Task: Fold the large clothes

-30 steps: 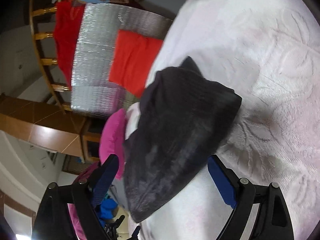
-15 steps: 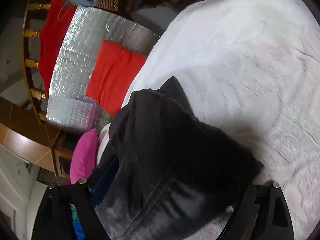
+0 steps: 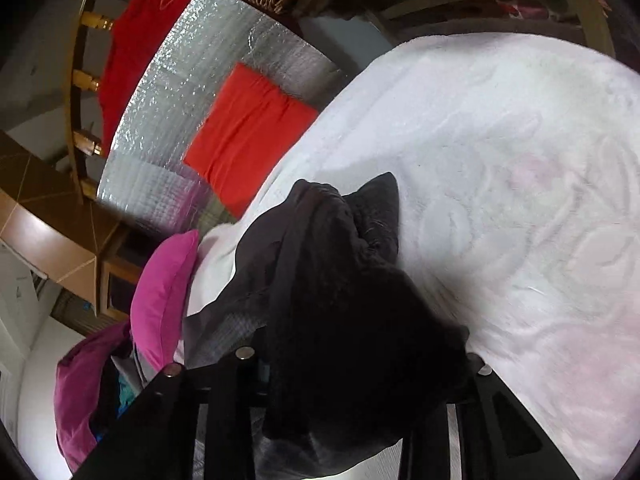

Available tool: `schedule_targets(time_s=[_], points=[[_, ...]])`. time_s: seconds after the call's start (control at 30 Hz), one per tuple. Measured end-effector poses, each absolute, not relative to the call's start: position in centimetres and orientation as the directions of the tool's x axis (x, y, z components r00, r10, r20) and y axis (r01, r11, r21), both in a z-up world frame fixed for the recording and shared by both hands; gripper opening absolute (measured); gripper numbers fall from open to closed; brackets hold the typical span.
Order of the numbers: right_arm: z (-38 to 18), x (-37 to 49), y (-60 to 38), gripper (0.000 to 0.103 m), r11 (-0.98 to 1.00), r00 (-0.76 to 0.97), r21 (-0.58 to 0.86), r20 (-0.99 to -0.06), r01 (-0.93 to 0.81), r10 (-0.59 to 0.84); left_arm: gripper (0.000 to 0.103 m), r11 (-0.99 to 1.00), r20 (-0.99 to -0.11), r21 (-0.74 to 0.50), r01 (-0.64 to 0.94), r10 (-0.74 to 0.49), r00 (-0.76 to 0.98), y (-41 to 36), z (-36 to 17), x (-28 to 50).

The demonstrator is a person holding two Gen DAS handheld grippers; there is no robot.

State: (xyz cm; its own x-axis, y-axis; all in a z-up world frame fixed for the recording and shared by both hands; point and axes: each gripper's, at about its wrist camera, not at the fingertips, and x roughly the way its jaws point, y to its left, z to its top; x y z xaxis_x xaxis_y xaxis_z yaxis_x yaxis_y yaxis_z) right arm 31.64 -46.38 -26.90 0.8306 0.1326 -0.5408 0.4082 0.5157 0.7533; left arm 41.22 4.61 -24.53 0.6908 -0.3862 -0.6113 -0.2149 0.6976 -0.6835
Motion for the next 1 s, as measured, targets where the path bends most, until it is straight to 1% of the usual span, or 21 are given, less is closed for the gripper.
schedule_targets(time_s=[0.2,0.23,0.27,0.3,0.33,0.4,0.47,0.5,0.53,0.57,0.6,0.63,0.7,0.77,0.9,0.97,1.0], points=[[-27.4,27.5,-46.7,0.035,0.497,0.768,0.748,-0.6,0.439,0.224,0.027,0.747,-0.663,-0.639,-0.184,-0.413,0.625,5.3,-25.2,36.6],[-27.5,27.0,-46.7,0.035,0.51,0.754,0.74,-0.612,0.438,0.241,0.028,0.761,-0.676,-0.623,-0.181,-0.407,0.614,5.2,-25.2,36.2],[-27.8,26.7,-46.6,0.036,0.518,0.743,0.736,-0.619,0.436,0.253,0.032,0.781,-0.697,-0.598,-0.178,-0.398,0.596,5.2,-25.4,35.9],[-28.1,26.3,-46.6,0.041,0.525,0.726,0.733,-0.628,0.432,0.279,0.039,0.797,-0.719,-0.577,-0.179,-0.392,0.573,5.3,-25.7,35.9],[-28.4,25.8,-46.8,0.043,0.526,0.706,0.729,-0.641,0.437,0.302,0.041,0.796,-0.73,-0.575,-0.187,-0.397,0.556,5.6,-25.9,36.1],[-29.2,24.7,-47.4,0.059,0.515,0.649,0.715,-0.678,0.473,0.345,0.054,0.757,-0.739,-0.614,-0.225,-0.452,0.499,7.2,-26.7,36.5],[-29.0,23.2,-48.7,0.063,0.507,0.634,0.713,-0.685,0.483,0.359,0.055,0.716,-0.725,-0.652,-0.249,-0.494,0.48,8.9,-27.0,36.8],[-28.4,22.6,-49.2,0.063,0.512,0.646,0.716,-0.678,0.474,0.35,0.056,0.694,-0.713,-0.67,-0.263,-0.502,0.49,9.9,-26.8,36.8],[-27.4,21.7,-49.8,0.063,0.53,0.668,0.707,-0.676,0.469,0.31,0.057,0.688,-0.706,-0.677,-0.263,-0.505,0.497,10.3,-26.6,36.4],[-26.1,20.9,-50.3,0.065,0.564,0.692,0.674,-0.684,0.477,0.231,0.057,0.688,-0.699,-0.679,-0.256,-0.499,0.513,10.7,-26.2,36.4],[-25.1,20.5,-50.6,0.073,0.598,0.706,0.639,-0.689,0.484,0.165,0.059,0.706,-0.7,-0.665,-0.245,-0.476,0.532,10.7,-25.7,36.5],[-24.2,20.5,-50.7,0.075,0.634,0.721,0.606,-0.684,0.48,0.109,0.061,0.734,-0.709,-0.638,-0.23,-0.444,0.548,10.4,-25.2,36.7],[-23.3,22.2,-50.6,0.076,0.663,0.74,0.601,-0.664,0.446,0.104,0.062,0.794,-0.729,-0.577,-0.192,-0.394,0.56,9.0,-24.6,37.6],[-23.2,24.8,-50.0,0.076,0.675,0.746,0.608,-0.654,0.419,0.126,0.062,0.813,-0.725,-0.561,-0.154,-0.394,0.565,8.0,-24.6,39.1],[-23.7,31.6,-48.7,0.076,0.763,0.693,0.48,-0.718,0.433,0.059,0.062,0.86,-0.764,-0.495,-0.123,-0.363,0.534,5.8,-25.7,43.2],[-24.7,34.7,-48.6,0.076,0.783,0.664,0.455,-0.744,0.424,0.073,0.062,0.856,-0.779,-0.491,-0.161,-0.349,0.521,5.6,-26.6,44.8],[-25.6,36.4,-48.9,0.076,0.779,0.644,0.456,-0.76,0.43,0.089,0.06,0.842,-0.775,-0.51,-0.178,-0.36,0.519,5.7,-27.0,45.4]])
